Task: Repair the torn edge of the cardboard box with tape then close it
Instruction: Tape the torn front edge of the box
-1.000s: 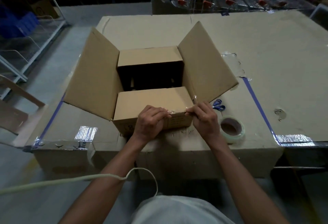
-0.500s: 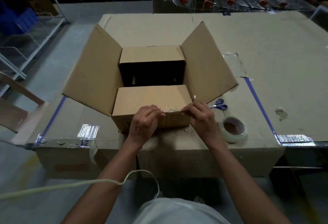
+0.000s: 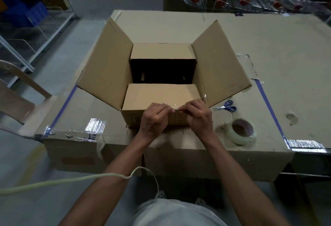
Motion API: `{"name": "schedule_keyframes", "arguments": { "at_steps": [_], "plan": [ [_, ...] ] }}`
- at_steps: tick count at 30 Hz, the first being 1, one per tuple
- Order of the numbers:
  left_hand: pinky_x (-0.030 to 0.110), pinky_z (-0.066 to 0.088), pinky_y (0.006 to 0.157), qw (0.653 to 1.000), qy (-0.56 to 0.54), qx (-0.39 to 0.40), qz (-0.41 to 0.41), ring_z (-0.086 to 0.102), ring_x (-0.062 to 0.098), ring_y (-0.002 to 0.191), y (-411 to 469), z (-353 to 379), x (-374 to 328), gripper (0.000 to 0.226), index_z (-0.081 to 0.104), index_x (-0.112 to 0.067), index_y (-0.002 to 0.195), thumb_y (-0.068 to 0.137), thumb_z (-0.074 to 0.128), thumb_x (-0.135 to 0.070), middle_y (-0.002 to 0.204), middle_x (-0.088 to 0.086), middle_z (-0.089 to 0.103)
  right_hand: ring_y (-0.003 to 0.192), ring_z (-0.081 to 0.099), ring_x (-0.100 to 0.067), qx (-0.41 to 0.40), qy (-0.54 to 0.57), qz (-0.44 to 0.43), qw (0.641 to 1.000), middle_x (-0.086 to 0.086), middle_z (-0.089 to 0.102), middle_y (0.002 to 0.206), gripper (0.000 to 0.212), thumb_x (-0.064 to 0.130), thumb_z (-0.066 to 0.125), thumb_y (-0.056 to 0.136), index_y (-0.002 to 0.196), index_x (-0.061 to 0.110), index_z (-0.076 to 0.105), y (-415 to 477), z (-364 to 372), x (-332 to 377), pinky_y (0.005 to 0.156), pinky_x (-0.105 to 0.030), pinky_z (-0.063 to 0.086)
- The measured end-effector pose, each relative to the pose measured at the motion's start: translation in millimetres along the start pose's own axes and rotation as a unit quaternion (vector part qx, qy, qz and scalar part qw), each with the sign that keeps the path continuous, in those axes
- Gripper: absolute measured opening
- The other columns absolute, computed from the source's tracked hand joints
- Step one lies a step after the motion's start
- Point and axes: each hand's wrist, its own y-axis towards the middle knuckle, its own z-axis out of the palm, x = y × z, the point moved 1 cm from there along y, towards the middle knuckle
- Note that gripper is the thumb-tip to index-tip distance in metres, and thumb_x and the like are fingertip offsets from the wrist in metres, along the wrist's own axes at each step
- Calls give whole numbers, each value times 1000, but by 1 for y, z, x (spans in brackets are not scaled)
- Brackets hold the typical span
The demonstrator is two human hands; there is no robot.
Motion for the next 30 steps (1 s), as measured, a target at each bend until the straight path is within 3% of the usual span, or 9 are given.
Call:
{"name": "schedule_keyframes", "arguments": {
  "at_steps": [4, 8, 13, 19, 22, 25, 27, 28, 30],
  "plan": [
    [36, 56, 80, 1000, -10, 3, -2, 75, 26, 88, 0, -1, 3, 12, 79, -5, 93, 83, 82, 2, 94, 11, 79, 84, 64, -27, 35, -25, -12, 999, -8, 71, 89, 10, 10, 73, 87, 95, 7, 79, -3, -11, -6, 69, -40, 56],
    [38, 58, 77, 999, -29, -12, -20, 75, 24, 86, 2, -2, 2, 9, 80, -5, 91, 83, 84, -1, 92, 10, 79, 84, 65, -27, -12, -64, 69, 996, -7, 72, 88, 20, 8, 89, 74, 90, 7, 78, -15, -27, -14, 70, -35, 54],
    [39, 57, 73, 998, -43, -29, -19, 74, 25, 84, 0, 1, 2, 5, 81, -4, 91, 86, 81, -2, 92, 10, 79, 78, 64, -26, -38, -54, 67, 996, -6, 73, 82, 17, 8, 91, 71, 84, 7, 79, -12, -23, -18, 65, -34, 52],
    [39, 57, 73, 999, -28, -36, -16, 74, 25, 86, -4, 4, 5, 8, 80, -4, 93, 86, 84, -7, 93, 11, 79, 94, 64, -27, -51, -83, 106, 990, -8, 74, 99, 22, 0, 82, 79, 100, 6, 78, -27, -22, -9, 79, -35, 55],
    [39, 54, 68, 999, -25, -7, -18, 70, 24, 79, 1, 3, 3, 8, 78, -6, 88, 87, 83, -13, 87, 9, 76, 89, 63, -25, -80, -71, 130, 986, -6, 75, 93, 21, -7, 79, 78, 94, 7, 79, -25, -19, -13, 72, -35, 54],
    [38, 50, 63, 991, -66, 82, -79, 61, 20, 73, 24, -5, 14, 27, 76, -11, 81, 90, 75, -36, 79, 4, 70, 88, 60, -22, -70, -59, 134, 987, -6, 73, 90, 20, -8, 79, 77, 90, 7, 78, -19, -20, -14, 71, -27, 49],
    [40, 54, 73, 967, -113, 142, -178, 63, 18, 83, 54, -9, 26, 35, 79, -16, 92, 93, 68, -50, 88, 2, 73, 90, 60, -22, -56, -63, 132, 988, -5, 73, 92, 19, -4, 81, 77, 92, 8, 78, -19, -23, -13, 76, -20, 42],
    [42, 54, 85, 957, -105, 160, -217, 65, 20, 98, 69, -6, 34, 36, 78, -19, 106, 96, 65, -51, 101, 3, 75, 91, 61, -22, -52, -67, 134, 987, -4, 73, 94, 20, -2, 82, 78, 94, 9, 78, -20, -24, -12, 77, -18, 40],
    [47, 37, 113, 935, -21, 223, -277, 53, 27, 133, 90, 4, 56, 47, 62, -23, 138, 103, 50, -53, 137, 7, 65, 92, 61, -24, -53, -76, 135, 987, -3, 74, 96, 22, 2, 85, 77, 96, 10, 78, -22, -23, -11, 81, -16, 37]
  ]
}}
